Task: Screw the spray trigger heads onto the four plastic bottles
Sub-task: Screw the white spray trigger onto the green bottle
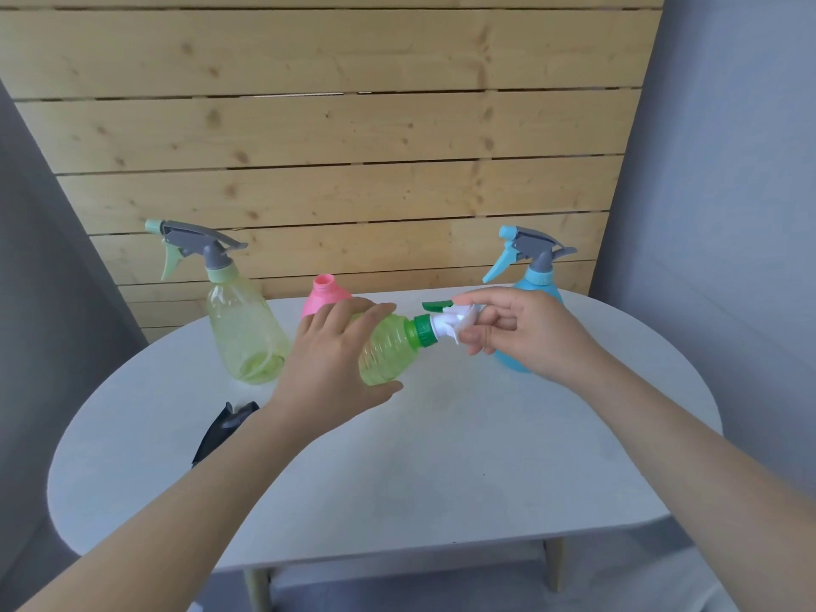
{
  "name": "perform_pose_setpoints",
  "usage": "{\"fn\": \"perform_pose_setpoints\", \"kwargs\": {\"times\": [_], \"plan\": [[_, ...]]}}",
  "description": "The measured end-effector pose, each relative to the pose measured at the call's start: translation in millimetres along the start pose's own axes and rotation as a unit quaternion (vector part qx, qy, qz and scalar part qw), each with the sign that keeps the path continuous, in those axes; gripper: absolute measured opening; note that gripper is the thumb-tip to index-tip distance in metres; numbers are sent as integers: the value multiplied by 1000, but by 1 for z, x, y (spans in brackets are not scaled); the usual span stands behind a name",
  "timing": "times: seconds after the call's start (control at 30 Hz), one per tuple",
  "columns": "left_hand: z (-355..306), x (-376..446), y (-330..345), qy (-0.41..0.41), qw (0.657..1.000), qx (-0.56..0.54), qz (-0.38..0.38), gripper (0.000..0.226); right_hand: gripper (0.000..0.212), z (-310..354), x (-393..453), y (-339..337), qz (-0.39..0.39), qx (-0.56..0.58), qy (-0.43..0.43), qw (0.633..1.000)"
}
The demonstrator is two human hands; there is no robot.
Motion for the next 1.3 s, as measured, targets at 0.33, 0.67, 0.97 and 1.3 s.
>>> {"fn": "perform_pose_setpoints", "kwargs": {"times": [0.33, 0.67, 0.97, 1.3], "plan": [[-9, 1, -5, 82, 993, 55, -58, 81, 52, -9, 3, -3, -76, -124, 79, 986], [1, 2, 0, 36, 998, 38, -39, 83, 34, 0, -5, -9, 53, 41, 34, 997], [12, 0, 4, -10, 997, -74, 20, 84, 53, 4, -12, -13, 239, 91, 21, 966], [1, -2, 5, 43, 999, -14, 11, 82, 18, 14, -9, -11, 56, -16, -24, 998]]}}
Point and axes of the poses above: each hand's wrist, its own x-axis towards the middle knuckle, its own y-axis out of the palm, z = x × y, the point moved 4 cm from there along x, towards the middle knuckle, and after that the axes turned 5 degrees about -z, right-handed, at the moved point
